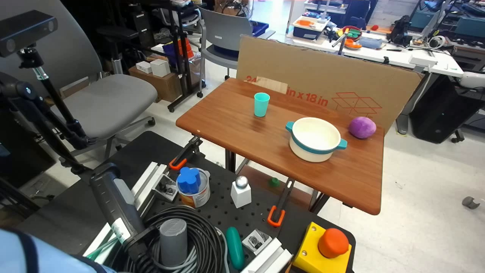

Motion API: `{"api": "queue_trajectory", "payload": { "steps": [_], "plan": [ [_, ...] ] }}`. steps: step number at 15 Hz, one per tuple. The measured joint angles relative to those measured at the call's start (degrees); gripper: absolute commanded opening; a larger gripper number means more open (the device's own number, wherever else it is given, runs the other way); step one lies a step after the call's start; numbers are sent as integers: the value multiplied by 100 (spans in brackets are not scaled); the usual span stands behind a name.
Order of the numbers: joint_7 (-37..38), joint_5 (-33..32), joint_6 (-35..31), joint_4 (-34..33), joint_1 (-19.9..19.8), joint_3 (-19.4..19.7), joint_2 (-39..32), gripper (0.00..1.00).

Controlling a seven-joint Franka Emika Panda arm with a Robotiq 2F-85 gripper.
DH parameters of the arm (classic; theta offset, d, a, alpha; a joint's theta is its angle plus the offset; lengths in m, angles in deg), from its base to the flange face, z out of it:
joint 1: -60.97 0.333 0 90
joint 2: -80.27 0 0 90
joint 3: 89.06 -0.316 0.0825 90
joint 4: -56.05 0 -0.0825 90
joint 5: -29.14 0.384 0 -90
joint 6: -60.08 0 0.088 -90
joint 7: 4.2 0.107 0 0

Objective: Put the cup in the pot

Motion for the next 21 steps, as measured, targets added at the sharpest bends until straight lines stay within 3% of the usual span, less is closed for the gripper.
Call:
{"api": "queue_trajectory", "payload": {
  "steps": [6,11,15,21],
  "plan": [
    [40,-441,-1837,-251,-472,109,-1327,100],
    [257,-979,-3079,-824,-606,411,-2718,100],
    [620,-1481,-3460,-1383,-569,689,-3759,100],
    [1026,-1925,-3519,-2086,-285,1163,-4884,100]
  ]
}}
